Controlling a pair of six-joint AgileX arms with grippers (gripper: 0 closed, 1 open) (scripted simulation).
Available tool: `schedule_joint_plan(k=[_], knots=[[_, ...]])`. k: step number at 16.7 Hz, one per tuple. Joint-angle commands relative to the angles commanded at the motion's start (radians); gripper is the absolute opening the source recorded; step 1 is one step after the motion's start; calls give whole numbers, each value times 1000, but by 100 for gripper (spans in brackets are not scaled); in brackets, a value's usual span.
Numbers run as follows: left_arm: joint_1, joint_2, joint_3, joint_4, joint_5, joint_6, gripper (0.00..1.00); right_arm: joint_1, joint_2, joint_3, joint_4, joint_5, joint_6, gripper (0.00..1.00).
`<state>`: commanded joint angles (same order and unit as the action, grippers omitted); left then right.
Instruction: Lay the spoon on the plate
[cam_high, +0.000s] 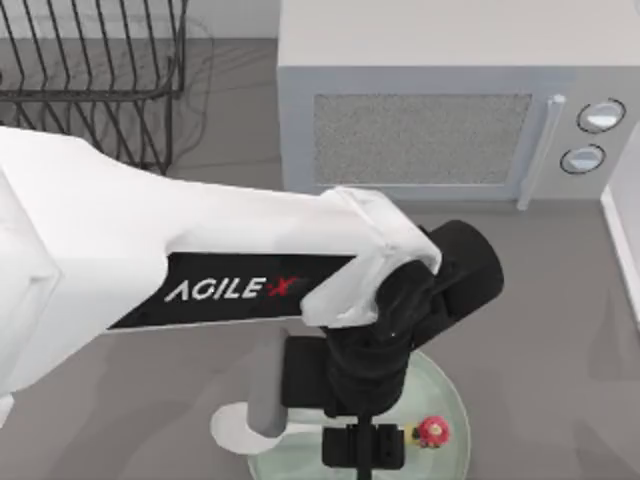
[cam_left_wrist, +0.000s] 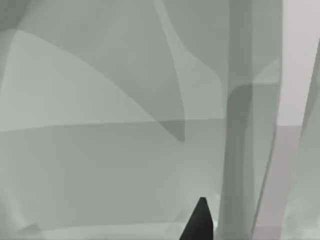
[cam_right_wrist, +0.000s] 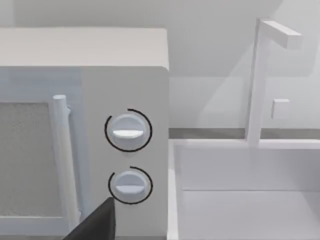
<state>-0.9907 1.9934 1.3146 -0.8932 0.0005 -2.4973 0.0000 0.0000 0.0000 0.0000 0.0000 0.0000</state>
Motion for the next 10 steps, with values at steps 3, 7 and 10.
schedule_joint_plan(k=[3, 7, 10], knots=[[0, 0, 0, 0, 0, 0, 30, 0, 0, 0, 0, 0, 0, 100], [0, 0, 0, 0, 0, 0, 60, 0, 0, 0, 0, 0, 0, 100], [0, 0, 0, 0, 0, 0, 83, 0, 0, 0, 0, 0, 0, 100]])
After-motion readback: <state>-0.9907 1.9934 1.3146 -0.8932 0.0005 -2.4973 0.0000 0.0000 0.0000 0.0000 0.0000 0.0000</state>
